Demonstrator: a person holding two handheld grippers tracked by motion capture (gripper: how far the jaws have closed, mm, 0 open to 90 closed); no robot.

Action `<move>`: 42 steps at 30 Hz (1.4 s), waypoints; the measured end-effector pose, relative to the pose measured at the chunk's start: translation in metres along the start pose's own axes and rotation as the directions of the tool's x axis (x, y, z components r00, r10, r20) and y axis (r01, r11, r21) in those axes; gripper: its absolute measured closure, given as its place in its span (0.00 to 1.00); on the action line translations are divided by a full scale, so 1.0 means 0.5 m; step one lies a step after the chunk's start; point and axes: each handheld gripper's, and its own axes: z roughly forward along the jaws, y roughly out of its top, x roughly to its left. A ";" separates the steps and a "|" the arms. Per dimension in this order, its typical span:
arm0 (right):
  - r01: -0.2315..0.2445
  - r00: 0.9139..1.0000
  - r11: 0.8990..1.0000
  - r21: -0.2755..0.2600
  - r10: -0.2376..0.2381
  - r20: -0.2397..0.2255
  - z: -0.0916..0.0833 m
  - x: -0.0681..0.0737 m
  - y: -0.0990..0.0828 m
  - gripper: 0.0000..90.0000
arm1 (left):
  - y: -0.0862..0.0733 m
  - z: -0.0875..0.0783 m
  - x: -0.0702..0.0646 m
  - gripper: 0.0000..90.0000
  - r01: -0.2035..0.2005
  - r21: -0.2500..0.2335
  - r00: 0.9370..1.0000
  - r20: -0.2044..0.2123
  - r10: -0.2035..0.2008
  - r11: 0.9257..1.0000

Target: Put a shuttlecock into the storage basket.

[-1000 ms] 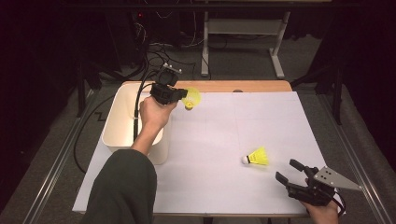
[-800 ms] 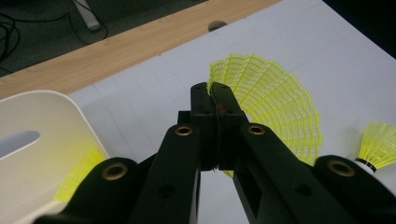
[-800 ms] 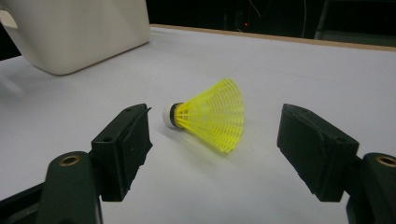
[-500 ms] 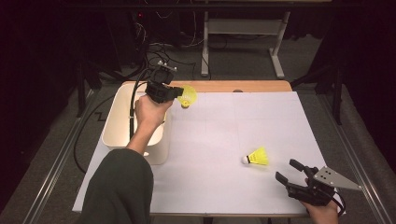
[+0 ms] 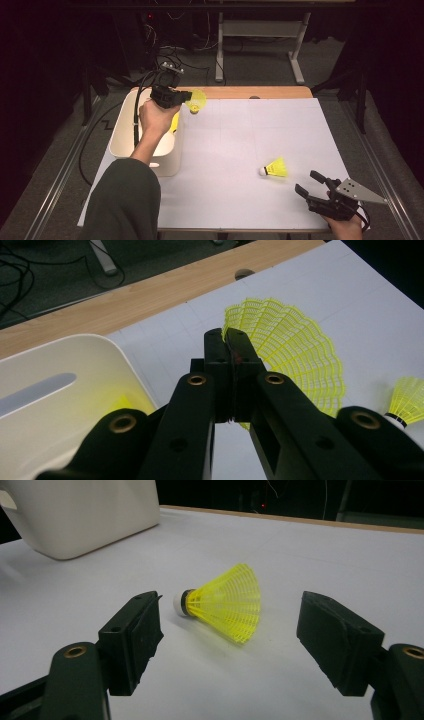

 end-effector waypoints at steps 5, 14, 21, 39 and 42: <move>0.000 1.000 1.000 -0.002 0.000 -0.002 0.000 0.000 0.000 0.29 | 0.000 -0.010 0.005 1.00 0.003 -0.008 1.000 -0.009 -0.004 1.000; 0.001 1.000 1.000 0.000 -0.001 -0.001 0.000 0.000 0.000 0.29 | -0.005 -0.025 0.021 1.00 0.017 -0.014 1.000 -0.021 -0.017 1.000; 0.002 1.000 1.000 0.001 -0.002 0.000 0.001 0.000 0.000 0.29 | -0.010 -0.033 0.030 1.00 0.023 -0.017 0.999 -0.026 -0.023 1.000; 0.002 1.000 1.000 0.002 -0.002 0.001 0.001 0.000 0.000 0.29 | -0.022 -0.055 0.054 1.00 0.042 -0.033 0.998 -0.050 -0.044 0.999; 0.002 1.000 1.000 0.002 -0.002 0.001 0.001 0.000 0.000 0.29 | -0.025 -0.058 0.059 1.00 0.047 -0.035 0.997 -0.052 -0.048 0.998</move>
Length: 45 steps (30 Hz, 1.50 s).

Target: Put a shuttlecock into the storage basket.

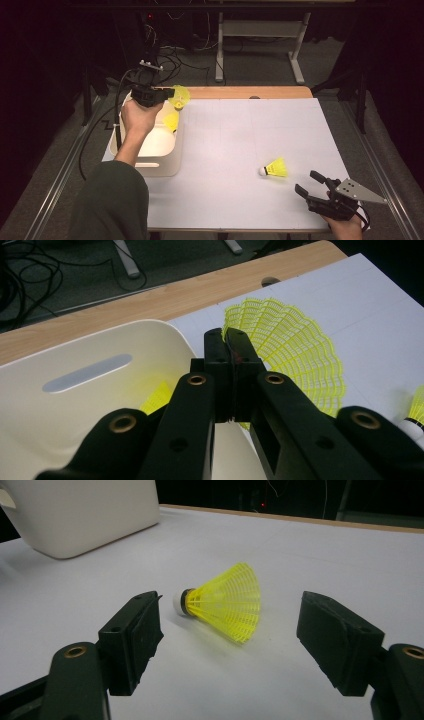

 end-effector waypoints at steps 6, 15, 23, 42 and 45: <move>0.000 1.000 1.000 -0.002 0.000 0.000 -0.001 0.000 0.000 0.29 | -0.010 -0.012 0.015 1.00 0.010 -0.007 1.000 -0.014 -0.010 1.000; 0.000 1.000 1.000 -0.001 0.000 0.000 0.000 0.000 0.000 0.29 | -0.029 -0.022 0.038 1.00 0.030 -0.008 0.999 -0.033 -0.030 1.000; -0.005 1.000 1.000 -0.002 0.005 0.006 -0.001 0.000 0.000 0.29 | -0.044 -0.027 0.050 1.00 0.034 -0.016 0.998 -0.053 -0.035 0.999; 0.003 1.000 1.000 0.002 -0.003 0.009 0.000 0.001 0.000 0.29 | -0.085 0.001 0.085 0.99 0.073 0.022 0.993 -0.096 -0.071 0.997; 0.002 1.000 1.000 0.002 -0.002 0.008 0.000 0.001 0.000 0.29 | -0.090 0.003 0.092 0.99 0.087 0.022 0.992 -0.098 -0.084 0.996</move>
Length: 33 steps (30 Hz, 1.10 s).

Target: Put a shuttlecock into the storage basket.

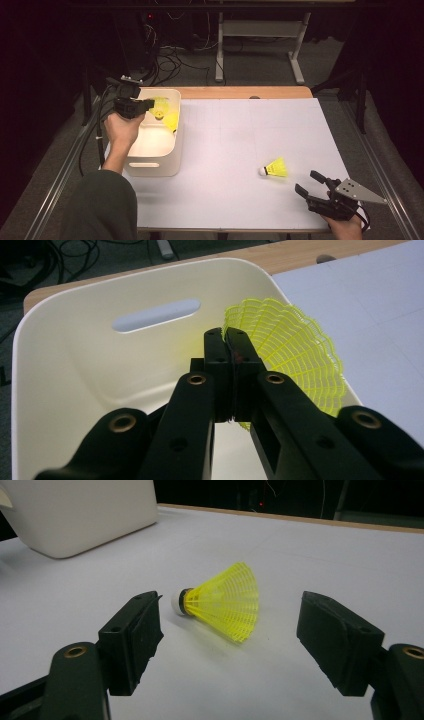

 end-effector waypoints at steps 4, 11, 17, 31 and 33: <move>0.000 1.000 1.000 0.001 0.000 0.000 0.000 0.000 0.000 0.29 | -0.004 0.003 0.007 0.99 0.011 0.004 1.000 -0.001 -0.011 1.000; 0.001 1.000 1.000 0.004 -0.001 0.001 0.001 0.001 0.000 0.29 | -0.012 0.017 0.015 0.99 0.023 0.015 1.000 -0.005 -0.023 1.000; 0.001 1.000 1.000 0.003 -0.001 -0.001 0.000 0.000 0.000 0.29 | -0.018 0.032 0.019 0.99 0.039 0.026 0.999 -0.005 -0.039 0.999; 0.002 1.000 1.000 0.004 -0.002 -0.002 0.001 0.000 0.000 0.29 | -0.023 0.056 0.025 0.99 0.047 0.075 0.999 -0.016 -0.046 0.996; 0.002 1.000 1.000 0.004 -0.002 -0.001 0.001 0.000 0.000 0.29 | -0.024 0.060 0.026 0.99 0.052 0.083 0.998 -0.023 -0.051 0.995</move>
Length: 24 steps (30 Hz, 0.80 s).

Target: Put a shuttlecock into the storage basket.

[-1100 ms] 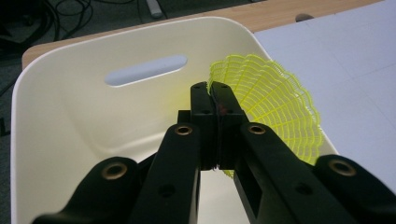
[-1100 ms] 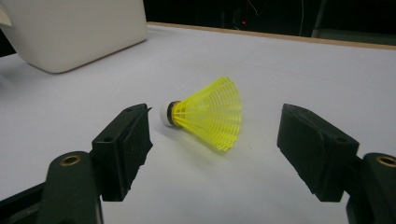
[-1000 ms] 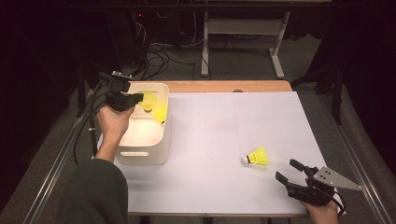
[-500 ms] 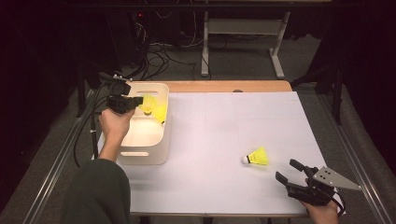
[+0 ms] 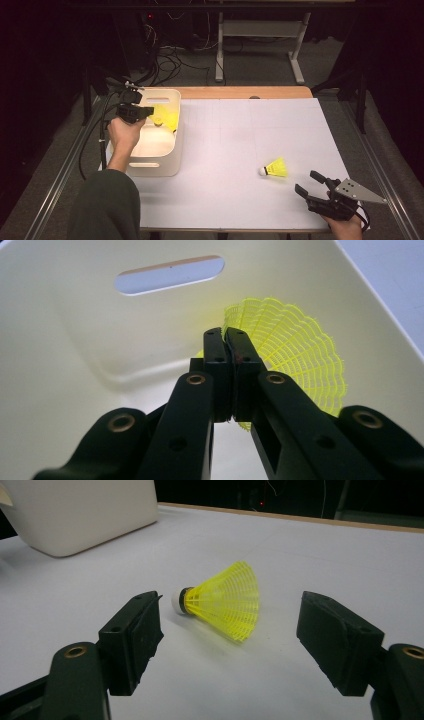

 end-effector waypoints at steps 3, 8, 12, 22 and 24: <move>-0.001 1.000 1.000 0.000 0.001 0.000 0.000 0.001 0.000 0.29 | -0.001 0.007 0.001 0.99 0.006 0.017 1.000 -0.002 -0.006 1.000; 0.001 1.000 1.000 0.001 -0.001 0.000 0.000 0.000 0.000 0.29 | 0.000 0.013 0.003 0.98 0.003 0.026 1.000 -0.014 -0.003 1.000; -0.001 1.000 1.000 0.000 0.001 0.000 0.000 0.000 0.000 0.29 | 0.000 0.017 0.004 0.98 0.009 0.035 1.000 -0.023 -0.009 0.999; -0.002 1.000 1.000 0.001 0.002 0.000 0.000 0.000 0.000 0.29 | 0.003 0.027 0.014 0.97 0.033 0.050 0.999 -0.027 -0.032 0.998; -0.001 1.000 1.000 0.001 0.001 -0.001 0.000 0.000 0.000 0.29 | 0.004 0.028 0.015 0.97 0.034 0.051 0.999 -0.028 -0.033 0.998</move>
